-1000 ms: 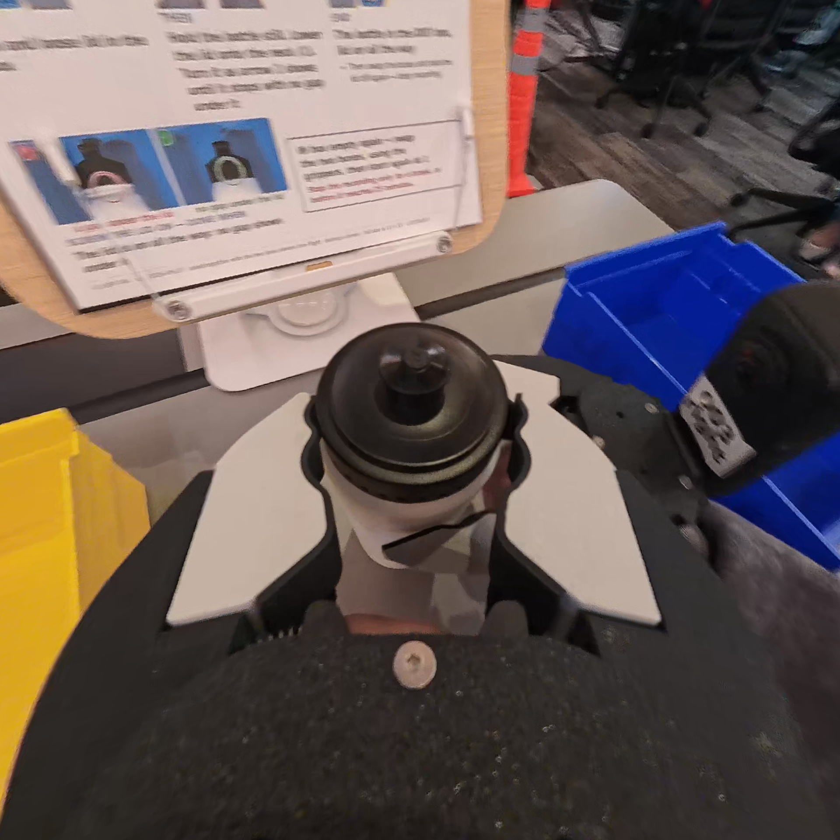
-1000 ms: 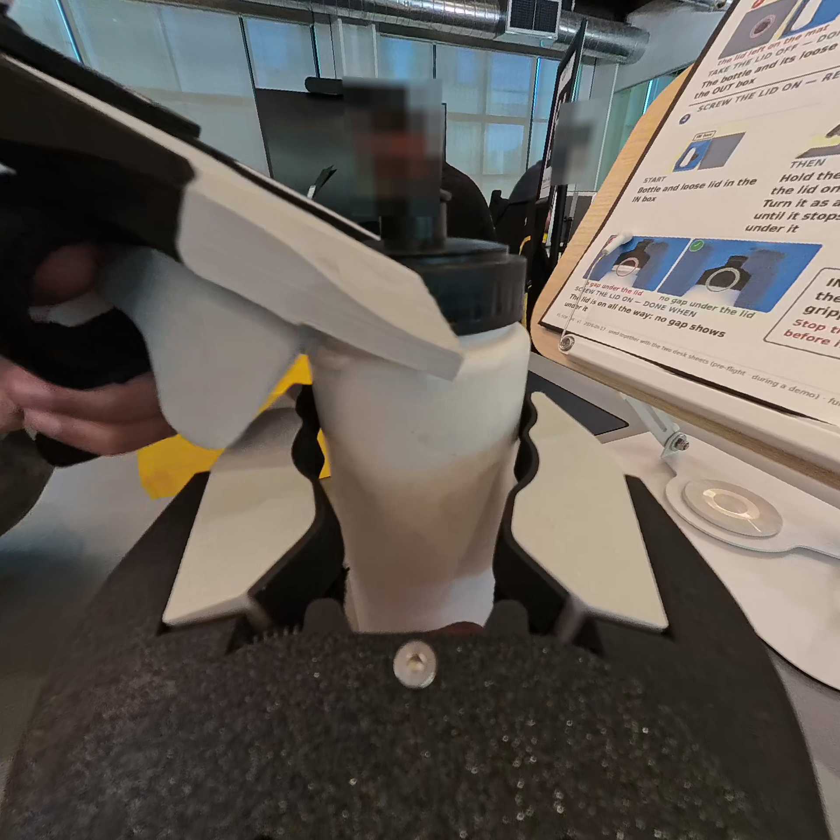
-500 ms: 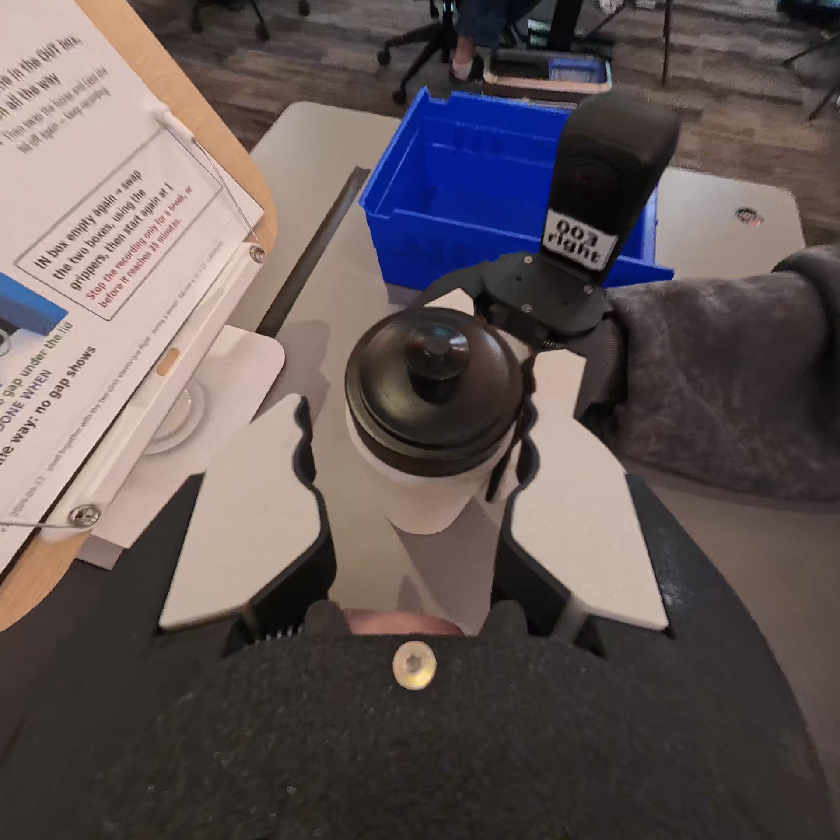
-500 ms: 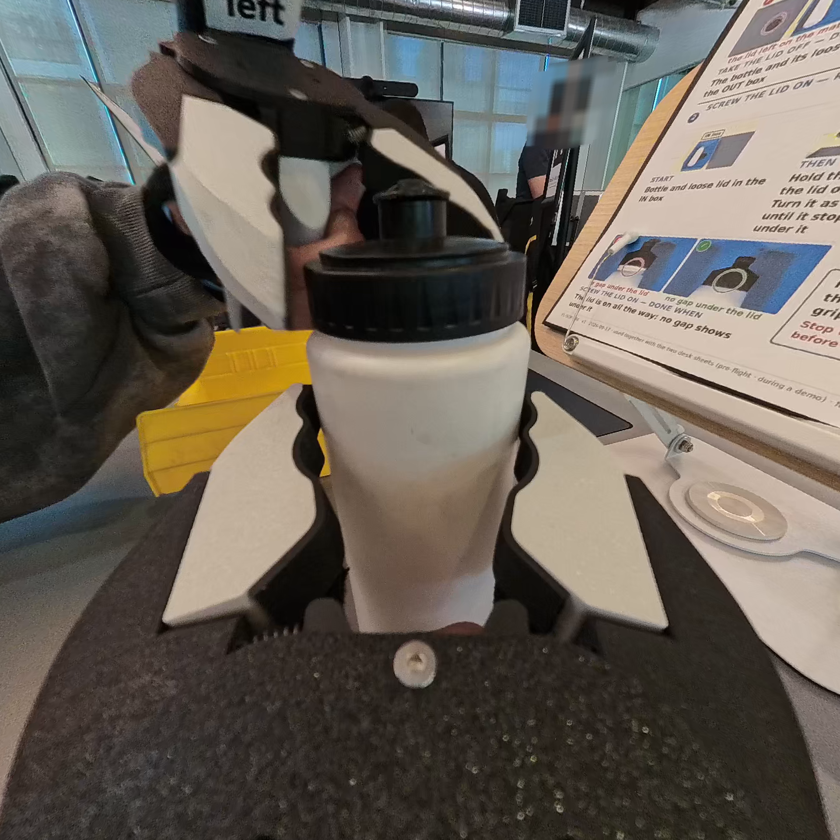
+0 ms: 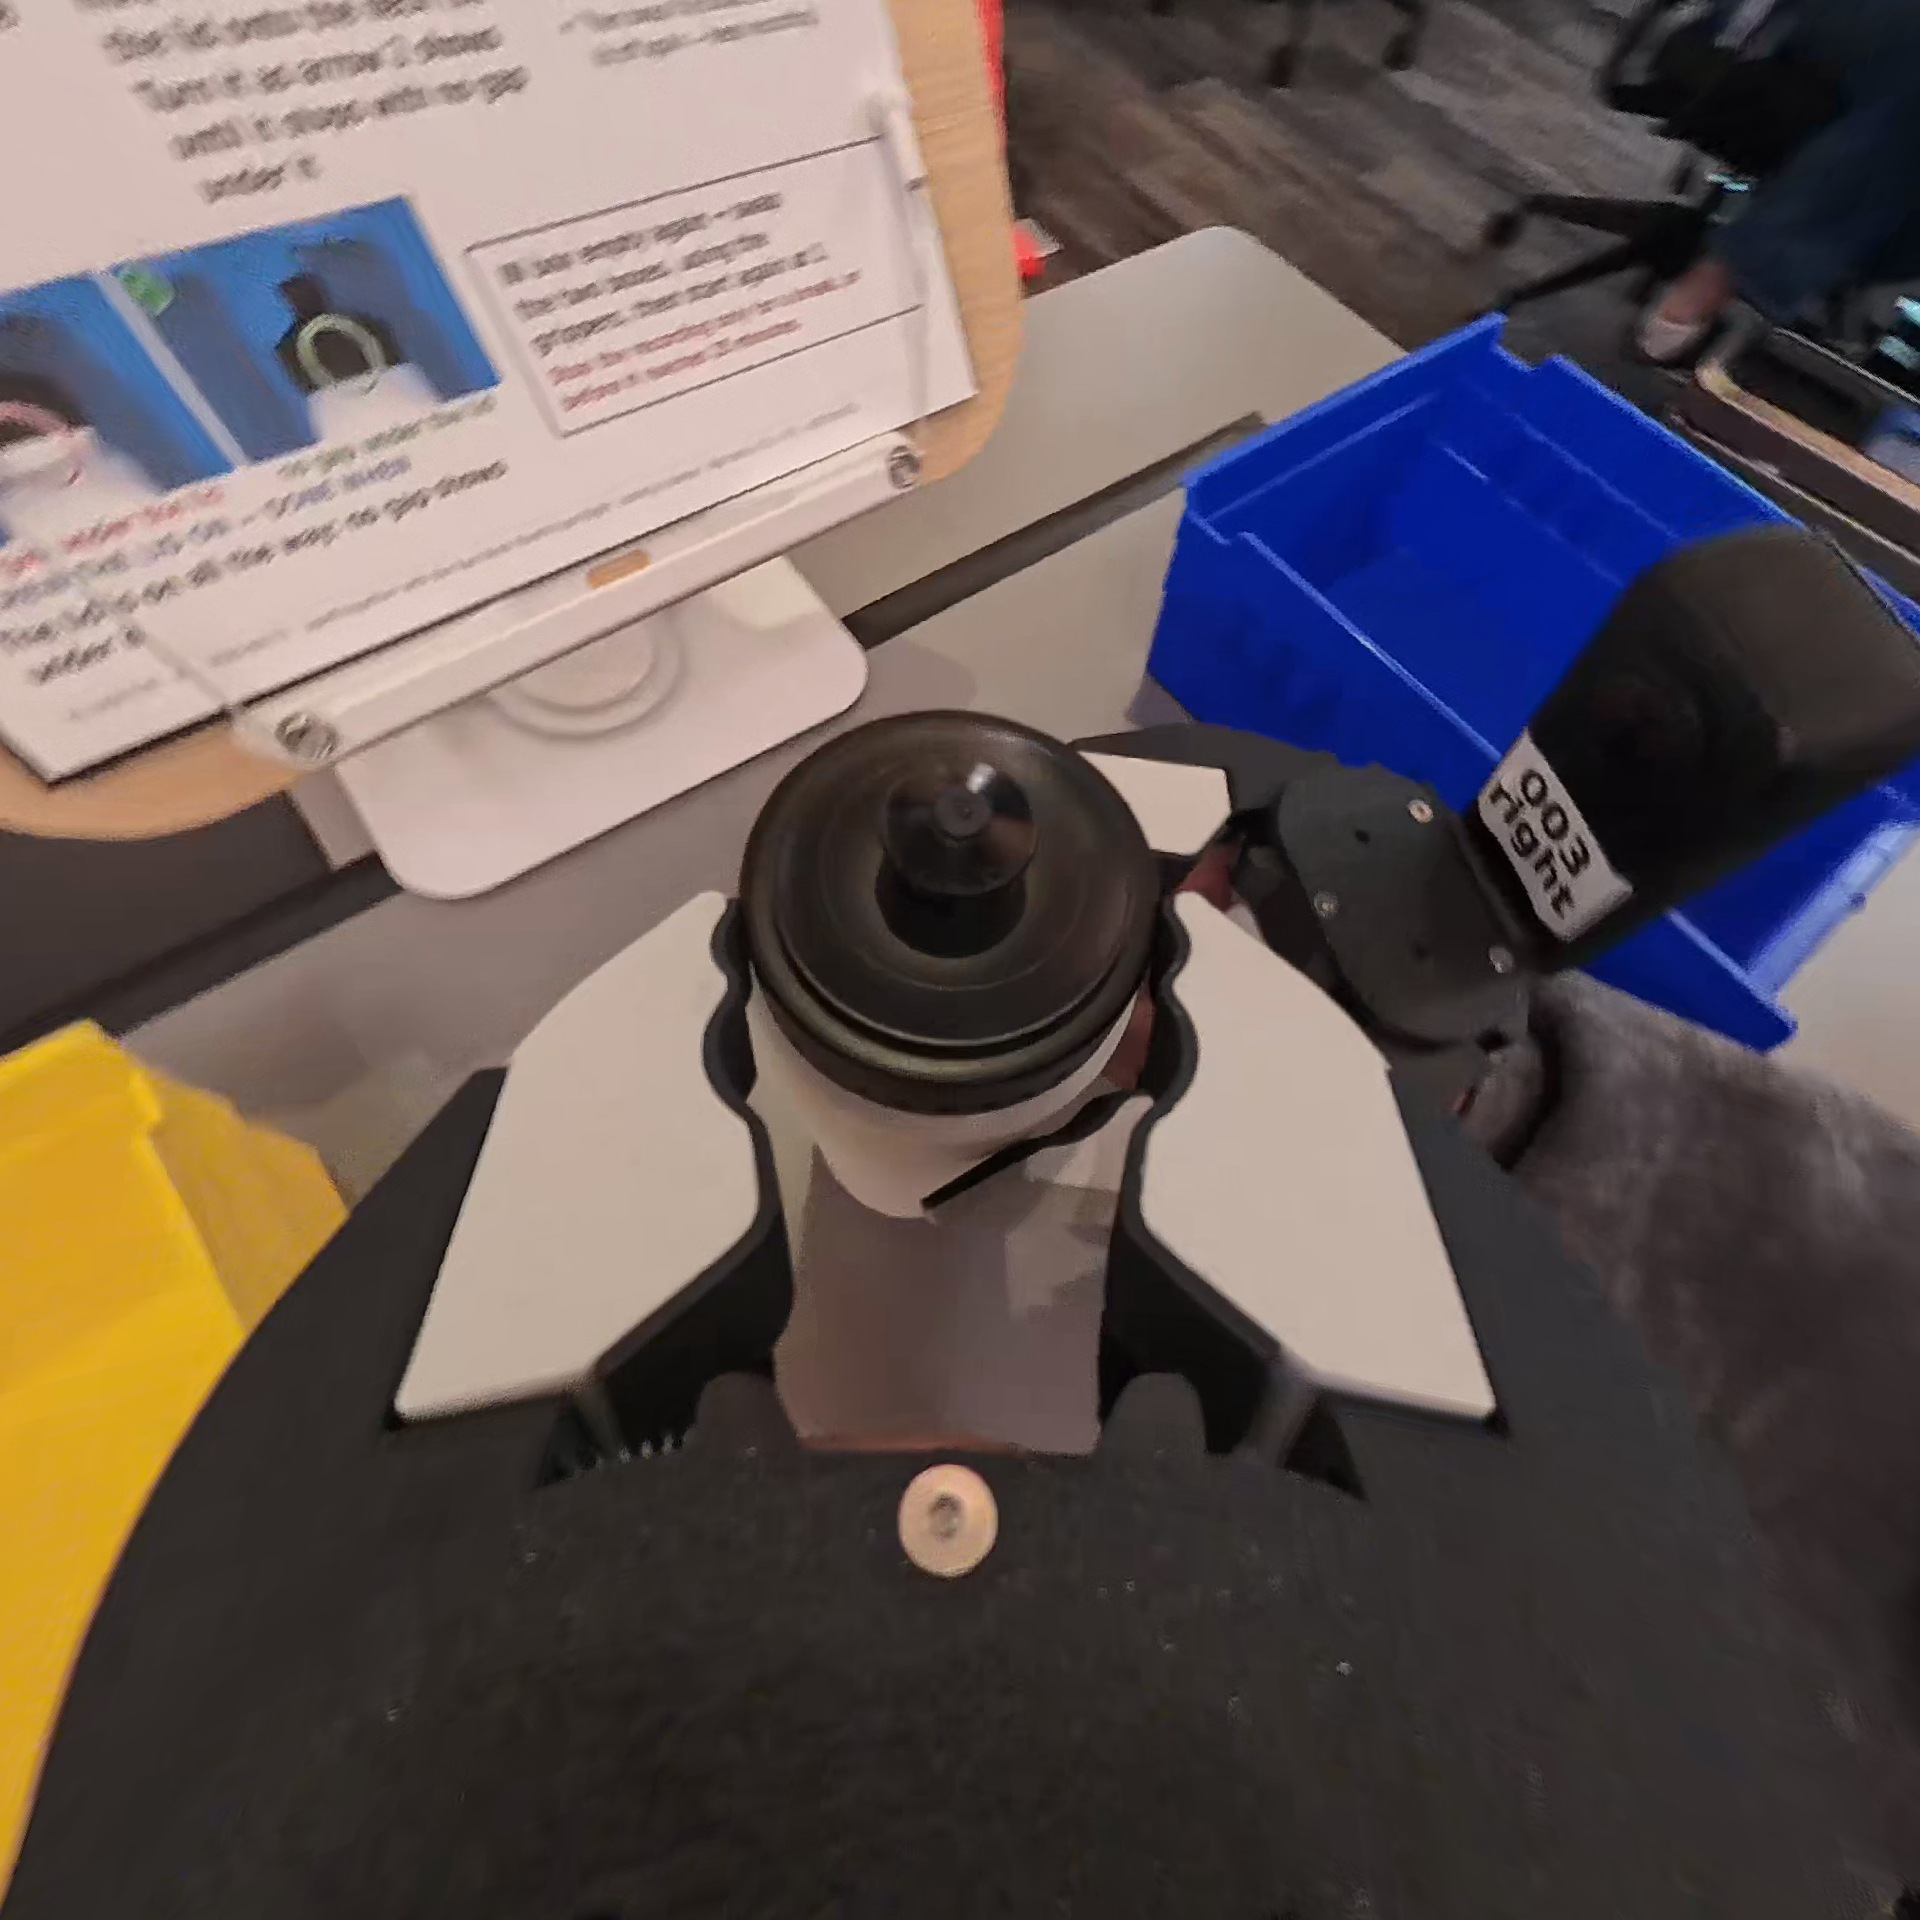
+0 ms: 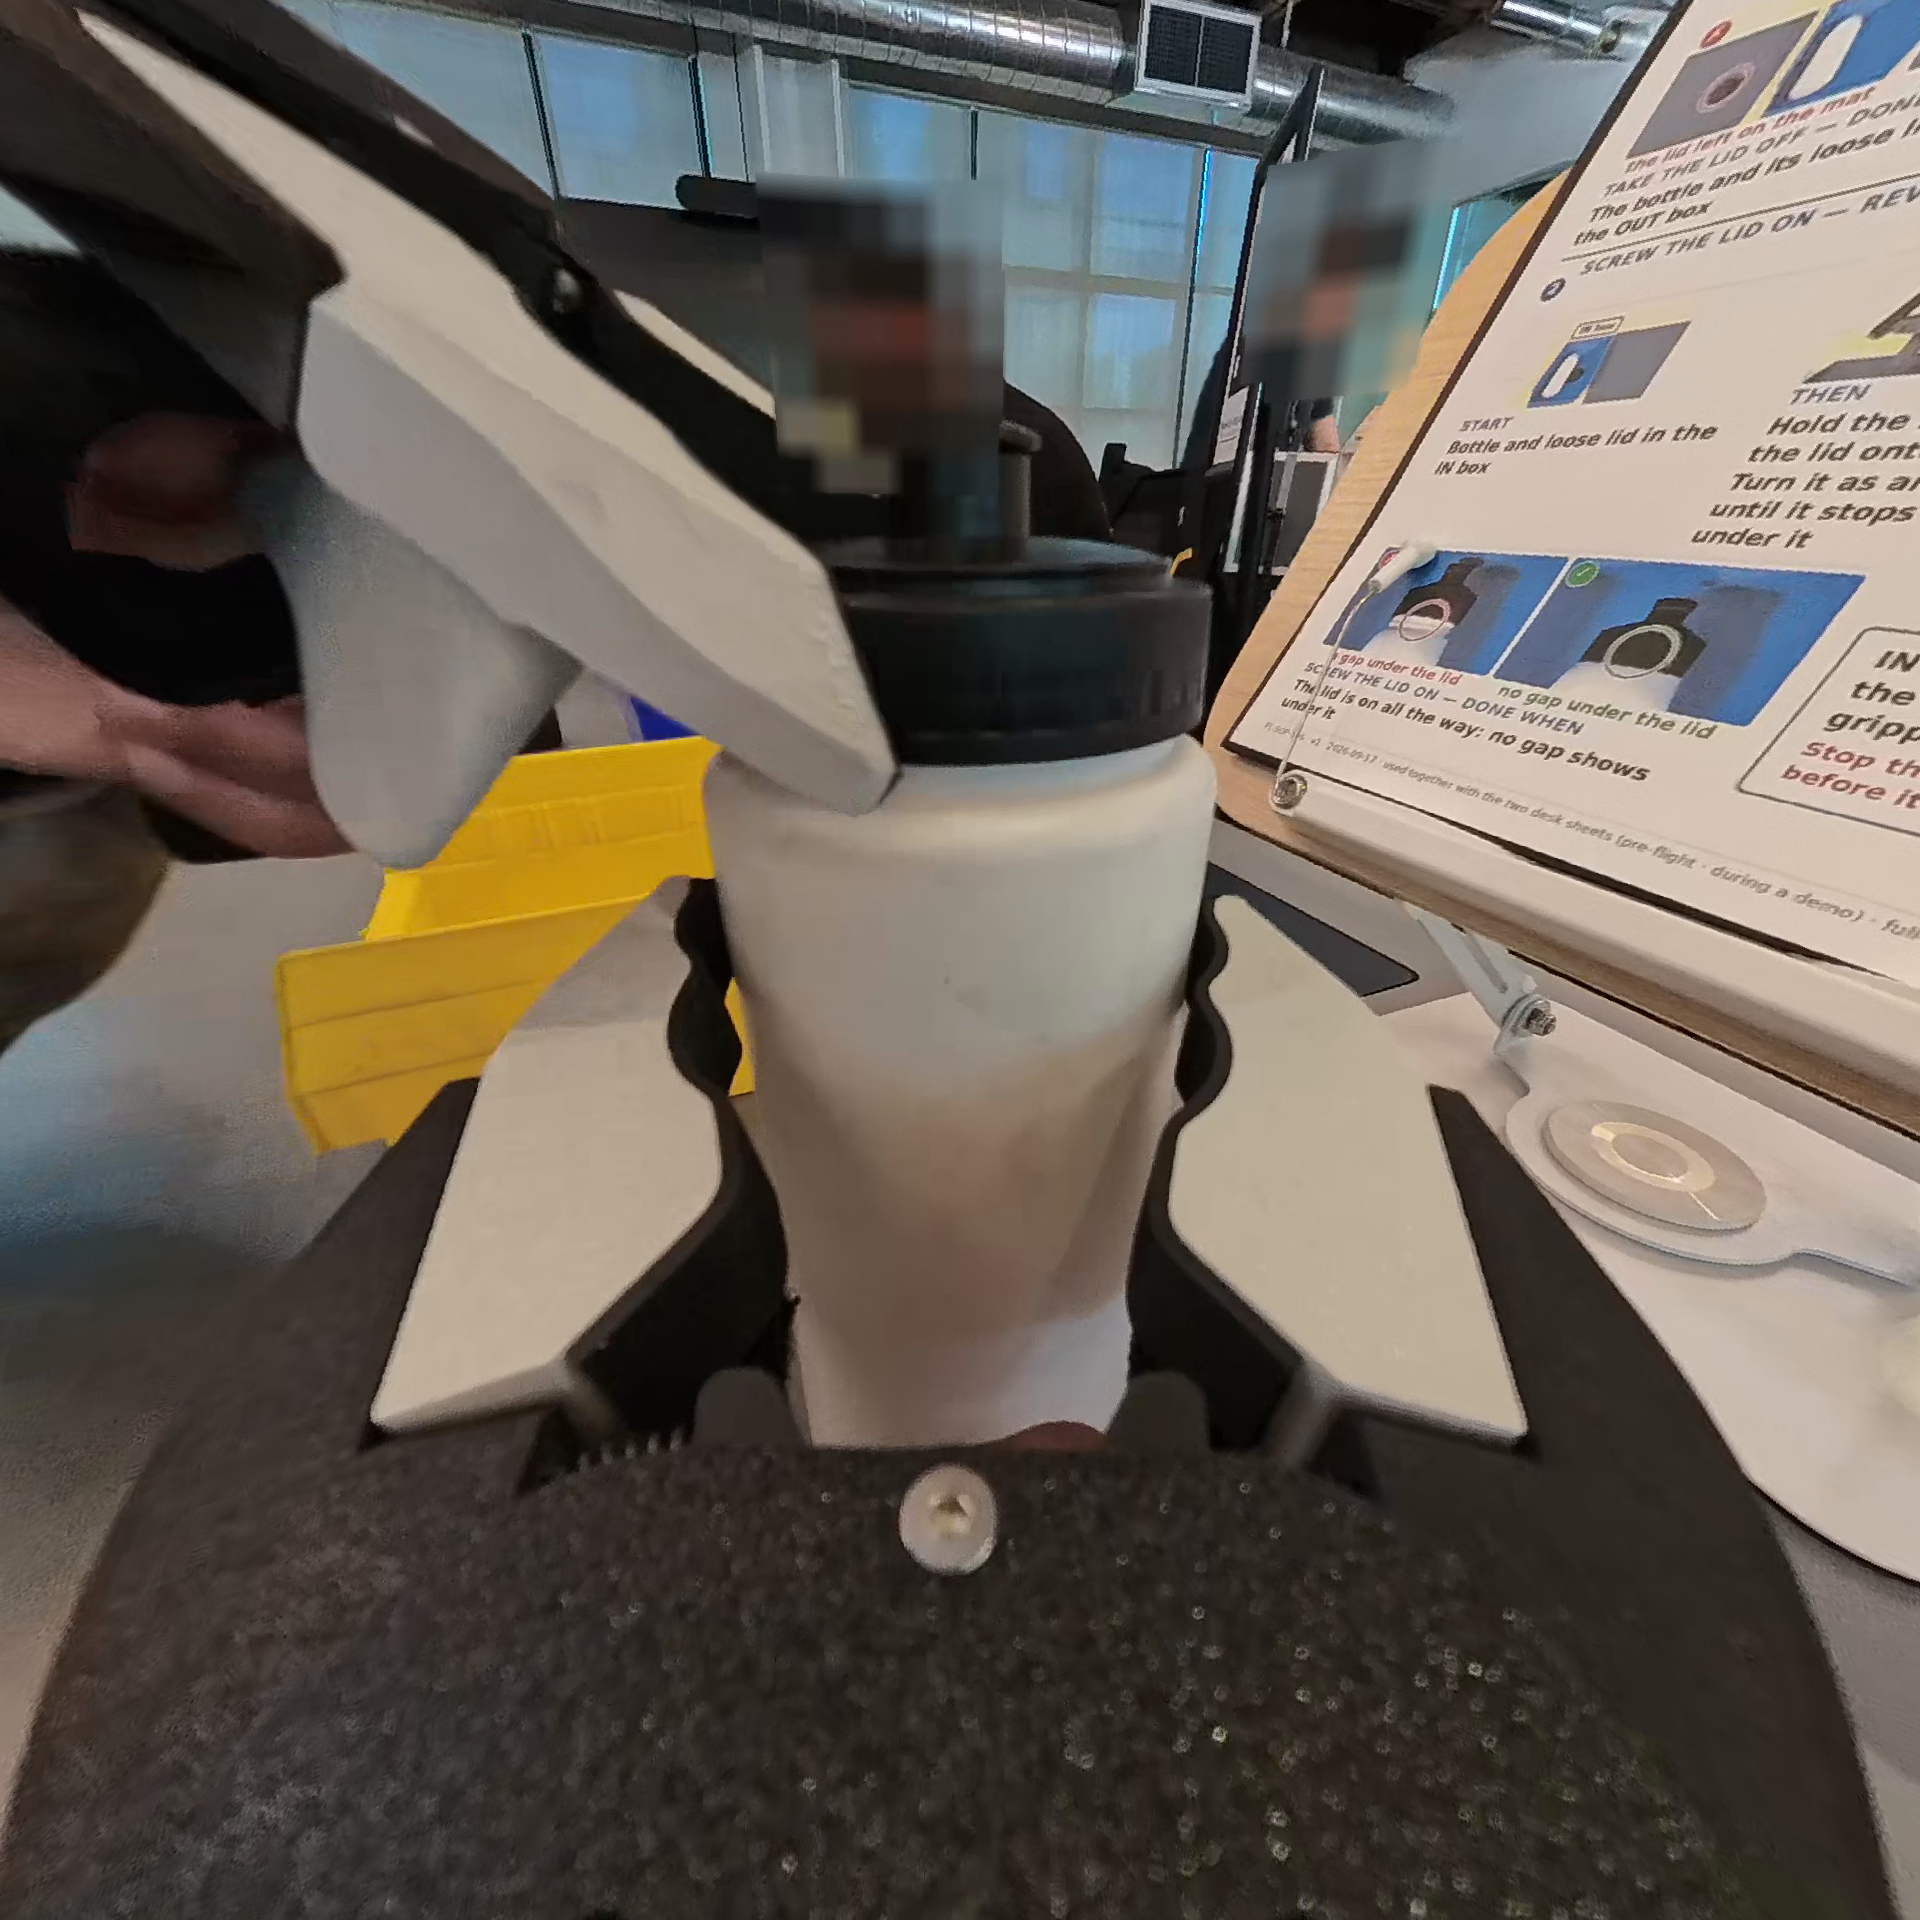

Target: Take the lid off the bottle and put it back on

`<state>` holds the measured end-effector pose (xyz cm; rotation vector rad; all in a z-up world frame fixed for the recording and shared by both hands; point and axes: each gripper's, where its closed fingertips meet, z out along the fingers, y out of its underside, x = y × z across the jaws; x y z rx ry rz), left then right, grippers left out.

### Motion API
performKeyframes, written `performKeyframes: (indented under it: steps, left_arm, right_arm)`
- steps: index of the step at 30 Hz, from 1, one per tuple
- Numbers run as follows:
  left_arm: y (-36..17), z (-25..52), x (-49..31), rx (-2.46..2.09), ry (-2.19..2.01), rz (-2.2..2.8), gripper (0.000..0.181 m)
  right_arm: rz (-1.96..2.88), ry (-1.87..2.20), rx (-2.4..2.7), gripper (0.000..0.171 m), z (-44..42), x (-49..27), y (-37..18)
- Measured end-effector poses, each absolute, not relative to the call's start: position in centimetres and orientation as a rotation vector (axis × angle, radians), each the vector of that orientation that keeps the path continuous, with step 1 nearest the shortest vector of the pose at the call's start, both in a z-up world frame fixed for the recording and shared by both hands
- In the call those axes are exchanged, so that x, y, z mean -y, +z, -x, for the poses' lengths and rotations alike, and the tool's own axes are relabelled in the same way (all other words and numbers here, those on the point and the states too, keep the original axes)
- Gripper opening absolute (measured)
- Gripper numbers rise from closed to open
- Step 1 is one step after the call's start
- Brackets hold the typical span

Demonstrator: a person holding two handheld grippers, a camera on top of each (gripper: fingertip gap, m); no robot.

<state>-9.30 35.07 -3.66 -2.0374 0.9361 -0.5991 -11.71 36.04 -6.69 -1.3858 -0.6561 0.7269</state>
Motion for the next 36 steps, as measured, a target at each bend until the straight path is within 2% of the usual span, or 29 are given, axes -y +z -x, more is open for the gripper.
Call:
performKeyframes:
  steps: [5,8,12,17,20,25,31,36]
  left_arm:
    - [-3.7,9.4,-35.5,-0.717,-0.467,2.095,0.073]
    - [-3.7,9.6,-35.3,-0.743,-0.459,2.103,0.074]
    - [-3.6,9.5,-34.1,-1.066,-0.538,2.003,0.094]
    - [-3.4,11.2,-33.8,-1.526,-0.529,1.726,0.093]
    - [-3.6,11.0,-34.0,-1.627,-0.647,1.715,0.092]
    - [-3.3,9.5,-34.6,-1.613,-0.808,1.7,0.073]
    - [-3.2,9.4,-34.8,-1.474,-0.775,1.738,0.072]
    - [-3.1,9.3,-35.2,-1.134,-0.675,1.864,0.072]
  right_arm:
    - [1.386,0.705,0.636,0.084,11.8,-36.2,-6.7]
    - [1.384,0.696,0.647,0.084,11.9,-36.1,-6.7]
    - [1.382,0.705,0.648,0.084,11.9,-36.1,-6.7]
    - [1.377,0.708,0.655,0.084,12.0,-36.0,-6.7]
    - [1.377,0.708,0.658,0.084,12.0,-36.0,-6.7]
    - [1.383,0.706,0.667,0.084,12.0,-36.0,-6.8]
    - [1.38,0.704,0.664,0.084,11.9,-36.1,-6.8]
    - [1.384,0.691,0.652,0.084,11.9,-36.2,-6.8]
